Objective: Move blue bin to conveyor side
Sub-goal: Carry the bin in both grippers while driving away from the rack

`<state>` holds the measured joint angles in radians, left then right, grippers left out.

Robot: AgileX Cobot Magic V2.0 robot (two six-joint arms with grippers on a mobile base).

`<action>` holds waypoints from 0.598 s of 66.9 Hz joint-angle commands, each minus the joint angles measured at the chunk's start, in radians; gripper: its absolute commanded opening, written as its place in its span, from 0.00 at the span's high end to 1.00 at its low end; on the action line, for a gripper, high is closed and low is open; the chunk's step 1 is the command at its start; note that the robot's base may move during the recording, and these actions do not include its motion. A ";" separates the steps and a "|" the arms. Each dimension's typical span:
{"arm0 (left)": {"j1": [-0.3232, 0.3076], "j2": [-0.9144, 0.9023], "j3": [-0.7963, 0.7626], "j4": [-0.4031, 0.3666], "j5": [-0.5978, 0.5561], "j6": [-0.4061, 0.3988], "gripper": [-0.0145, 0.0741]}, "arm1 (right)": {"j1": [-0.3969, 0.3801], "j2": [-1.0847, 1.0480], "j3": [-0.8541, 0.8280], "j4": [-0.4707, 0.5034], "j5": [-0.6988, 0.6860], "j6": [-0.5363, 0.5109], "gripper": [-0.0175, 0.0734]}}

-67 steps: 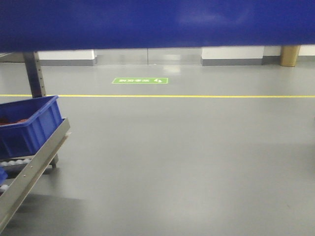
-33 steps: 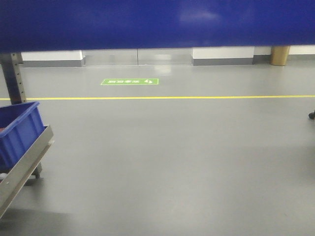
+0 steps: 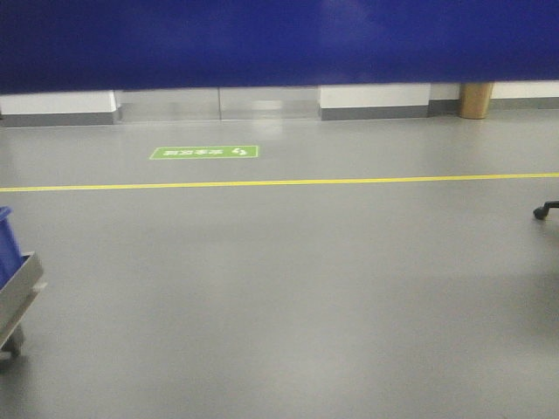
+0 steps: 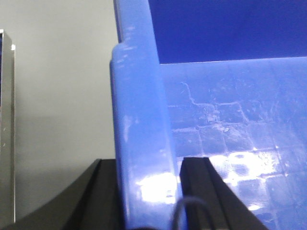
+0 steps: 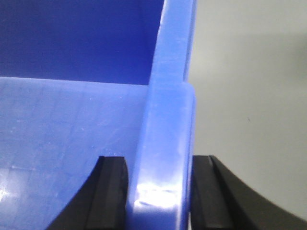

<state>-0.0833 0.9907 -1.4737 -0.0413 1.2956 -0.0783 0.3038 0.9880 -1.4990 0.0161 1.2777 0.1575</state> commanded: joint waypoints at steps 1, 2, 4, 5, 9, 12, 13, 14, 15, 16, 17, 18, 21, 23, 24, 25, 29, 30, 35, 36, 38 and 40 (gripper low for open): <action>0.002 -0.016 -0.017 0.054 -0.075 0.015 0.85 | -0.005 -0.023 -0.015 -0.086 -0.083 -0.027 0.90; 0.002 -0.016 -0.017 0.054 -0.075 0.015 0.85 | -0.005 -0.023 -0.015 -0.086 -0.083 -0.027 0.90; 0.002 -0.016 -0.017 0.054 -0.075 0.015 0.85 | -0.005 -0.023 -0.015 -0.086 -0.083 -0.027 0.90; 0.002 -0.016 -0.017 0.054 -0.075 0.015 0.85 | -0.005 -0.023 -0.015 -0.086 -0.083 -0.027 0.90; 0.002 -0.016 -0.017 0.054 -0.075 0.015 0.85 | -0.005 -0.023 -0.015 -0.086 -0.083 -0.027 0.90; 0.002 -0.016 -0.017 0.054 -0.075 0.015 0.85 | -0.005 -0.023 -0.015 -0.086 -0.083 -0.027 0.90; 0.002 -0.016 -0.017 0.054 -0.075 0.015 0.85 | -0.005 -0.023 -0.015 -0.086 -0.083 -0.027 0.90; 0.002 -0.016 -0.017 0.054 -0.075 0.015 0.85 | -0.005 -0.023 -0.015 -0.086 -0.083 -0.027 0.90; 0.002 -0.016 -0.017 0.054 -0.075 0.015 0.85 | -0.005 -0.023 -0.015 -0.086 -0.083 -0.027 0.90; 0.002 -0.016 -0.017 0.054 -0.075 0.015 0.85 | -0.005 -0.023 -0.015 -0.086 -0.083 -0.027 0.90; 0.002 -0.016 -0.017 0.054 -0.075 0.015 0.85 | -0.005 -0.023 -0.015 -0.086 -0.083 -0.027 0.90; 0.002 -0.016 -0.017 0.054 -0.075 0.015 0.85 | -0.005 -0.023 -0.015 -0.086 -0.083 -0.027 0.90; 0.002 -0.016 -0.017 0.054 -0.075 0.015 0.85 | -0.005 -0.023 -0.015 -0.086 -0.083 -0.027 0.90; 0.002 -0.016 -0.017 0.054 -0.075 0.015 0.85 | -0.005 -0.023 -0.015 -0.086 -0.083 -0.027 0.90; 0.002 -0.016 -0.017 0.054 -0.075 0.015 0.85 | -0.005 -0.023 -0.015 -0.086 -0.083 -0.027 0.90; 0.002 -0.016 -0.017 0.054 -0.075 0.015 0.85 | -0.005 -0.023 -0.015 -0.086 -0.083 -0.027 0.90; 0.002 -0.016 -0.017 0.054 -0.075 0.015 0.85 | -0.005 -0.023 -0.015 -0.086 -0.083 -0.027 0.90; 0.002 -0.016 -0.017 0.054 -0.075 0.015 0.85 | -0.005 -0.023 -0.015 -0.086 -0.083 -0.027 0.90; 0.002 -0.016 -0.017 0.054 -0.075 0.015 0.85 | -0.005 -0.023 -0.015 -0.086 -0.083 -0.027 0.90; 0.002 -0.016 -0.017 0.054 -0.075 0.015 0.85 | -0.005 -0.023 -0.015 -0.086 -0.083 -0.027 0.90; 0.002 -0.016 -0.017 0.054 -0.075 0.015 0.85 | -0.005 -0.023 -0.015 -0.086 -0.083 -0.027 0.90; 0.002 -0.016 -0.017 0.054 -0.075 0.015 0.85 | -0.005 -0.023 -0.015 -0.086 -0.083 -0.027 0.90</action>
<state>-0.0833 0.9907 -1.4737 -0.0395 1.2956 -0.0783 0.3038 0.9880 -1.4990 0.0179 1.2743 0.1575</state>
